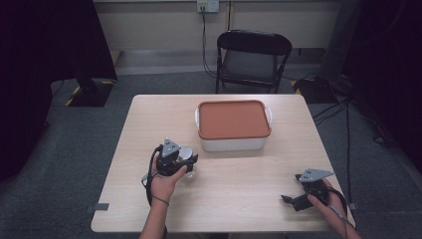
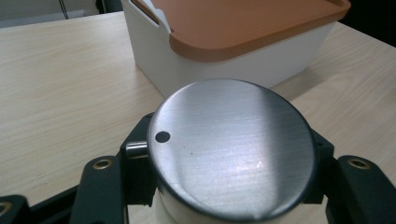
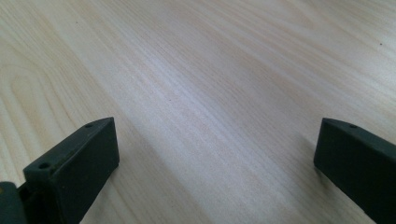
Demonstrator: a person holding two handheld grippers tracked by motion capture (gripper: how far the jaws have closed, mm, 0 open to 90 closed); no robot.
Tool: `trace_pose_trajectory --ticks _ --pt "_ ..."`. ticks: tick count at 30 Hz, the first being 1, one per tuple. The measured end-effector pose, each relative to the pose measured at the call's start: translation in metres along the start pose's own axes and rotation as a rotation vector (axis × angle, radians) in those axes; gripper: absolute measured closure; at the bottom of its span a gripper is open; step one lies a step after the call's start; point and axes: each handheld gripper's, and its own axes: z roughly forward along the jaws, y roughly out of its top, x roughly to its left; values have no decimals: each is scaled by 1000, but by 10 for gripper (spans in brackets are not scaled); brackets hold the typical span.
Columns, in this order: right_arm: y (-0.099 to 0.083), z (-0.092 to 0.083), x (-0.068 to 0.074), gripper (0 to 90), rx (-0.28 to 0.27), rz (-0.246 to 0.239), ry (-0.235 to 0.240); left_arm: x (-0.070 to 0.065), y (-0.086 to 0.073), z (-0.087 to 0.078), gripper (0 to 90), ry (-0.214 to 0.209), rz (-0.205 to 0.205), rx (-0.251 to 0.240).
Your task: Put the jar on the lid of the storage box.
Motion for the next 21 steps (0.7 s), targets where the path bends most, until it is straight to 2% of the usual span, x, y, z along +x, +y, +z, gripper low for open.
trace_pose_trajectory --ticks 21 --pt "0 0 0 0 0 0 0 -7 17 10 389 -45 22 5"
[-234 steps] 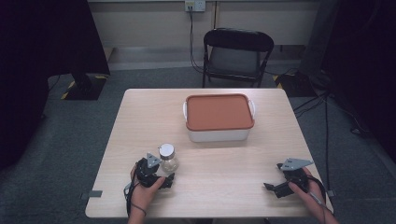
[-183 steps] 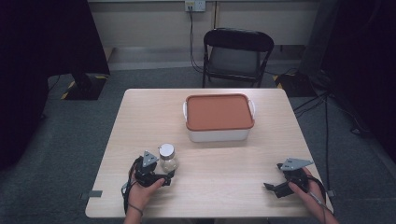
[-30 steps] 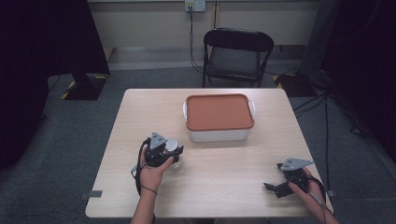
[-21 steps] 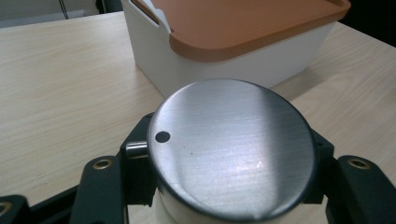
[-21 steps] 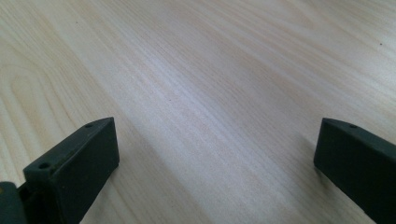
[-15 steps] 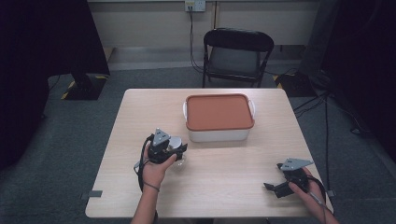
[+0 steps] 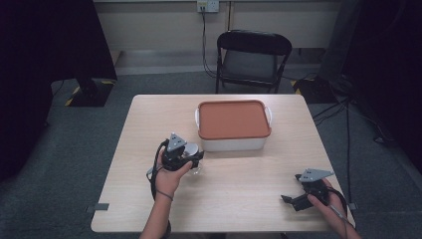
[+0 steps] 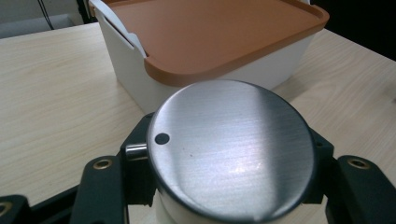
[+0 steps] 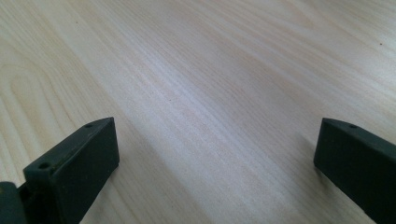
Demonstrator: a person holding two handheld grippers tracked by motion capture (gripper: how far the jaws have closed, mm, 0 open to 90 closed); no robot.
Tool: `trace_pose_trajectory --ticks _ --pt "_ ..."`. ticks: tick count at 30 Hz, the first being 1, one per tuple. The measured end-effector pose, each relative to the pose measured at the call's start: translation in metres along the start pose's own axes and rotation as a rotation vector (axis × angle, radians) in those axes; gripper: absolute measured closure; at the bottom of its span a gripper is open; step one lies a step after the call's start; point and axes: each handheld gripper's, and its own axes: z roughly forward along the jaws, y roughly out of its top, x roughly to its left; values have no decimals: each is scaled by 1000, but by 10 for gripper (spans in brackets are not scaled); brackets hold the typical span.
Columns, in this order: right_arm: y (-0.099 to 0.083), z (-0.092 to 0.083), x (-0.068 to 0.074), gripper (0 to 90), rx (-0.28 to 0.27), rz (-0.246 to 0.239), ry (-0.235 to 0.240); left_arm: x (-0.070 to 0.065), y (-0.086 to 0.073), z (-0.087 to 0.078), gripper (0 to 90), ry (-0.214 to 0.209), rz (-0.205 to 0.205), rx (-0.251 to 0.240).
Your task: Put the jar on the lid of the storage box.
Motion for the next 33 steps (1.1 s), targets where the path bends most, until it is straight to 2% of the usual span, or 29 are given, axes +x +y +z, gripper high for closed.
trace_pose_trajectory --ticks 14,33 --pt "0 0 0 0 0 0 0 -4 14 8 390 -20 21 0" --pt "0 0 0 0 0 0 0 -7 25 13 390 -34 22 11"
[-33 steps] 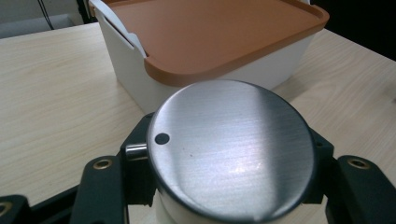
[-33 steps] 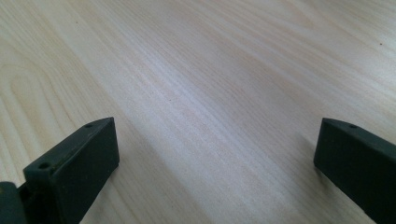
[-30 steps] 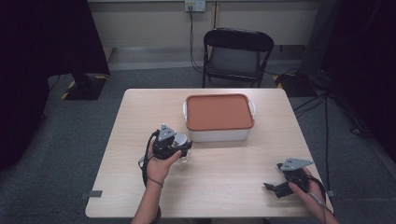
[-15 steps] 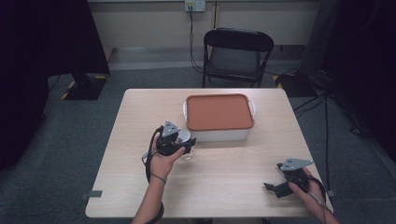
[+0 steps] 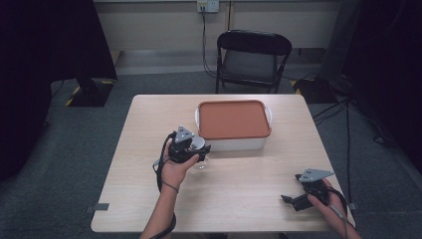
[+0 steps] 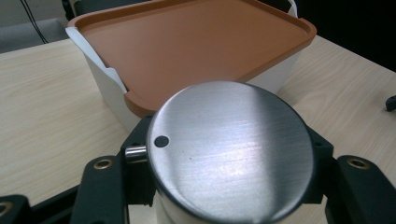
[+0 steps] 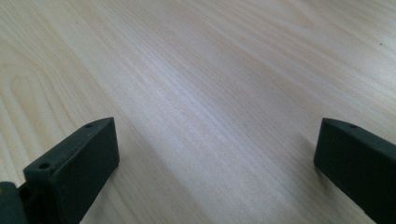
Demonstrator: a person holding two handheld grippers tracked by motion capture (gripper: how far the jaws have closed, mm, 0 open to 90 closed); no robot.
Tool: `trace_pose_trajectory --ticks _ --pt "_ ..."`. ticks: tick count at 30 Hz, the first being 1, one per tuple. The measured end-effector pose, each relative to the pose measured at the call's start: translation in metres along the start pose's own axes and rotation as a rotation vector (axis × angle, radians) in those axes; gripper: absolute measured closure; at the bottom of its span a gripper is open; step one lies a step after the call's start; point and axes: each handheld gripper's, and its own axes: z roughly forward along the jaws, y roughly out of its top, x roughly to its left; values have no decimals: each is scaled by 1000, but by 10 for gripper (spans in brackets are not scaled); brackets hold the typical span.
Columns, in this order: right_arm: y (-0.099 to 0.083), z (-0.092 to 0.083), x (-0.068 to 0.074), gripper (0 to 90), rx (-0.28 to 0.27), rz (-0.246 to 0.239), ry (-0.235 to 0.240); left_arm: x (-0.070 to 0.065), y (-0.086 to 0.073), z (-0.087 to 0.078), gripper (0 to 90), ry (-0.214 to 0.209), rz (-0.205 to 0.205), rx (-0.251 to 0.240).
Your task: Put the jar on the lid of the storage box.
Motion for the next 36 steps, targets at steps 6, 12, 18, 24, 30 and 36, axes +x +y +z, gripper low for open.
trace_pose_trajectory --ticks 6,12,18,24,30,36 --pt "0 0 0 0 0 0 0 1 3 2 391 -21 -7 14" --pt "0 0 0 0 0 0 0 2 8 3 391 -17 -5 8" --pt "0 0 0 0 0 0 0 0 15 6 392 -10 9 10" --pt "0 0 0 0 0 0 0 -3 22 9 392 -14 18 20" --pt "0 0 0 0 0 0 0 -4 25 12 392 -33 7 16" --pt "0 0 0 0 0 0 0 -3 30 10 392 -30 5 2"
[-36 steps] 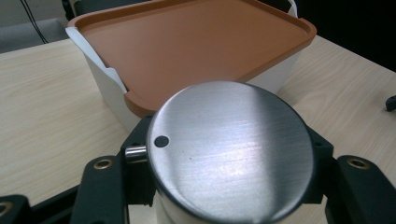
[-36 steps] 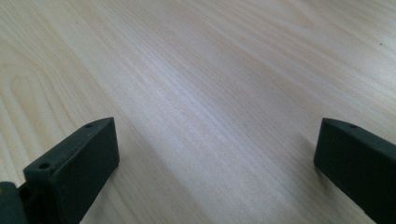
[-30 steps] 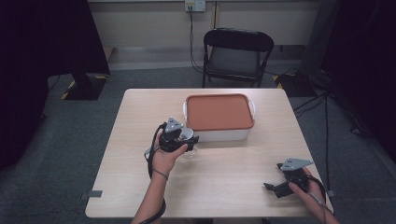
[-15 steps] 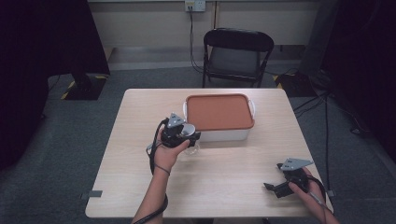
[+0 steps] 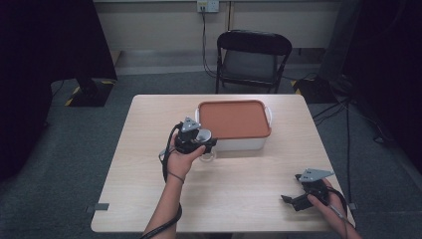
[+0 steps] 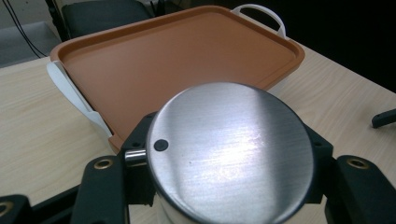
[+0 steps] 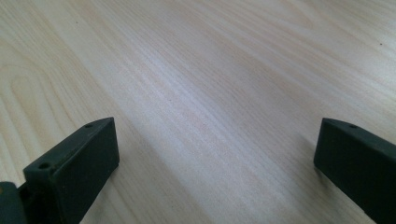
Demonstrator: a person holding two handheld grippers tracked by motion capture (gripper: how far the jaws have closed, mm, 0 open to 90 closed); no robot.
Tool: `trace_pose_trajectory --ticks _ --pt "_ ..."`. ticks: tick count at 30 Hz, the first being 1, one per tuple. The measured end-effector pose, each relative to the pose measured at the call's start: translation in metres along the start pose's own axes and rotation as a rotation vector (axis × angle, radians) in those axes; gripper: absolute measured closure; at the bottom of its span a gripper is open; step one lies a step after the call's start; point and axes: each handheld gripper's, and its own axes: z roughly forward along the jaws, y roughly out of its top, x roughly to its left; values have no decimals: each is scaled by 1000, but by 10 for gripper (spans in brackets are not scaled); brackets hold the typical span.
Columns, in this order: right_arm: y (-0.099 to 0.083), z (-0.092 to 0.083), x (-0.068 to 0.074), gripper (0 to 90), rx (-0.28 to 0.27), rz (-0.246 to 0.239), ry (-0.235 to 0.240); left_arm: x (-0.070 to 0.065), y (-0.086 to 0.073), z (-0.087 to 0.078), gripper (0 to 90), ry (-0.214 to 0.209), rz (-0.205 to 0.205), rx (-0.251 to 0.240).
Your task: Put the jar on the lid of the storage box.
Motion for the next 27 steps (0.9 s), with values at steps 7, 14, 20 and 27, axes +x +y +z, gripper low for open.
trace_pose_trajectory --ticks 7,14,20,27 --pt "0 0 0 0 0 0 0 0 10 -2 393 -2 7 -3" --pt "0 0 0 0 0 0 0 -2 17 -1 393 -5 10 -16" --pt "0 0 0 0 0 0 0 -3 24 0 393 -7 15 -14" --pt "0 0 0 0 0 0 0 -4 32 1 394 -9 9 -22"
